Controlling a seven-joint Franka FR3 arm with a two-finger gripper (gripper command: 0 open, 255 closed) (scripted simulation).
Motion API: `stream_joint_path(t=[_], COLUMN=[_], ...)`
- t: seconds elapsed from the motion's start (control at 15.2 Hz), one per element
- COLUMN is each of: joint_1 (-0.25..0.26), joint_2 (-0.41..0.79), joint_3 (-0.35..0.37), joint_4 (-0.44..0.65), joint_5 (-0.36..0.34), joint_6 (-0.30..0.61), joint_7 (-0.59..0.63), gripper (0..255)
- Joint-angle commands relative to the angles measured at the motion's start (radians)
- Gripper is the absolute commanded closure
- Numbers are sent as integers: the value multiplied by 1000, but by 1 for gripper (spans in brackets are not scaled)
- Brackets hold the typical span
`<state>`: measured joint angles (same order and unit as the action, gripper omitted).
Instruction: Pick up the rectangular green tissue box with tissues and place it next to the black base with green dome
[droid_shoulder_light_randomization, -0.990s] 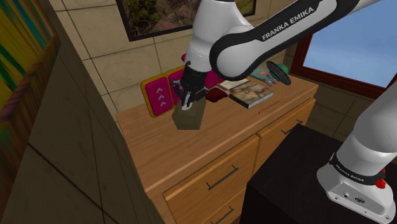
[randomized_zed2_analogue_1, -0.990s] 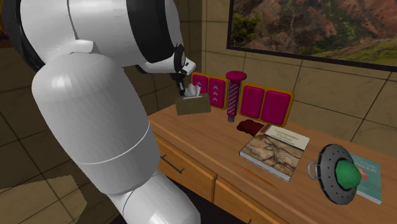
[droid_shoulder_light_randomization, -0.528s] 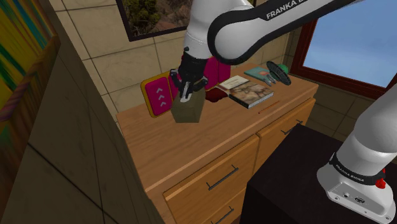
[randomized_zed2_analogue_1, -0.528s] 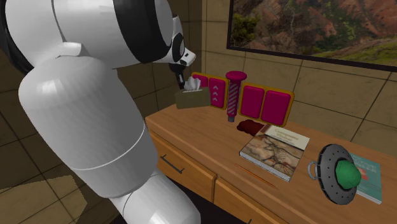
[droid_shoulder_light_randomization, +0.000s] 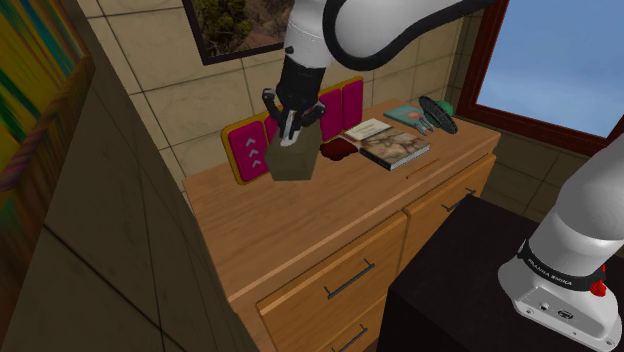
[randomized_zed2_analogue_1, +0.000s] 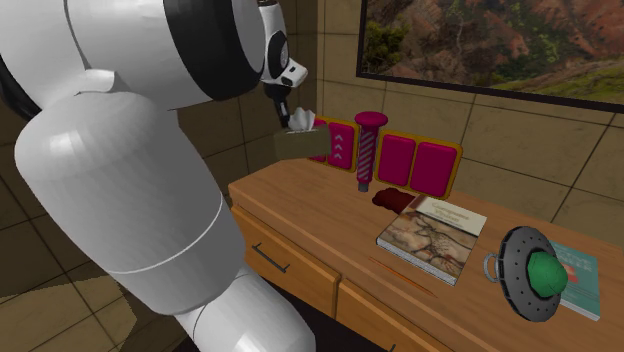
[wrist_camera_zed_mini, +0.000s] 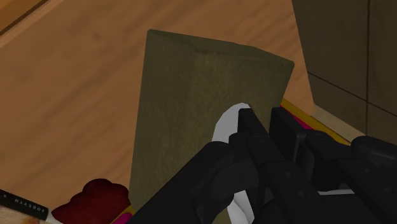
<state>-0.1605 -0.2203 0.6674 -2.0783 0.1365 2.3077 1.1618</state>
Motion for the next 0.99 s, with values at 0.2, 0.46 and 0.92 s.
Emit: stream_joint_path(t=[0.2, 0.46, 0.92], joint_1=[-1, -3, -1], joint_2=[-11, -13, -115], joint_3=[-10, -16, -120], joint_4=[58, 110, 41], joint_5=[4, 3, 88], joint_6=[-68, -122, -158], joint_7=[-6, -6, -140], gripper=[255, 255, 255])
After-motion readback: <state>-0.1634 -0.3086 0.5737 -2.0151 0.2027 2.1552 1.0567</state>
